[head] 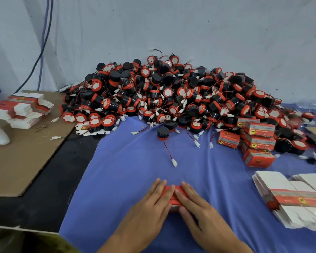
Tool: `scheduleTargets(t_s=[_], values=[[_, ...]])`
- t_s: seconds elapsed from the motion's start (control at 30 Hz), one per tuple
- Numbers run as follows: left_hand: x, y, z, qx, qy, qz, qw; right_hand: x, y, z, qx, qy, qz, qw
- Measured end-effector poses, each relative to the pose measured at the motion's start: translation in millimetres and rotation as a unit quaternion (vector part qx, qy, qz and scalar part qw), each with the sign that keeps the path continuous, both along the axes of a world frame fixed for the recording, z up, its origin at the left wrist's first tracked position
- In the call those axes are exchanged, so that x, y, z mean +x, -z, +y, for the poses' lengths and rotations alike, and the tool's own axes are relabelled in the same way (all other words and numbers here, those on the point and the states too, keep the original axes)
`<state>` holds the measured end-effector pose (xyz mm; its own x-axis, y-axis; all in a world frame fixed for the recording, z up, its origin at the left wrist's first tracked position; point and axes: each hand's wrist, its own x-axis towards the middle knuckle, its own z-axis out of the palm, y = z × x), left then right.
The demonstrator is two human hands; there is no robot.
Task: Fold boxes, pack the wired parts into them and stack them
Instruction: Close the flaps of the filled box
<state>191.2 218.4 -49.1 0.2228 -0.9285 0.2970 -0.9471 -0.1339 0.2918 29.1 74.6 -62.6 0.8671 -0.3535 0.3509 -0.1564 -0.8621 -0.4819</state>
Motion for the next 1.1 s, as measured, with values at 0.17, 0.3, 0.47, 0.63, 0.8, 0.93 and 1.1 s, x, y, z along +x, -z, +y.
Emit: scheduleTargets(t_s=[0.17,0.3,0.47,0.63,0.8,0.93,1.1], values=[[2,1,-1,-0.038,0.019,-0.095,0.995,2,3,3,-0.088,0.027,-0.039,0.995],[8,6,0,-0.001,0.036,-0.157,0.987,3,3,8,-0.098,0.054,-0.046,0.993],[-5,12,-2,-0.021,0.0,-0.02,1.0,6,2,19,-0.028,0.091,-0.034,0.995],[-20,24,-12,-0.134,-0.107,0.307,0.936,12,4,26,0.172,0.143,-0.125,0.967],[-29,-1,-53,-0.207,-0.127,0.521,0.818,19,-12,13,0.378,0.256,-0.271,0.847],[-29,-37,-109,-0.249,-0.127,0.453,0.846,21,-39,-24,0.306,0.334,-0.286,0.844],[-35,-51,-193,-0.215,-0.09,0.419,0.878,31,-53,-81,0.333,0.359,-0.273,0.828]])
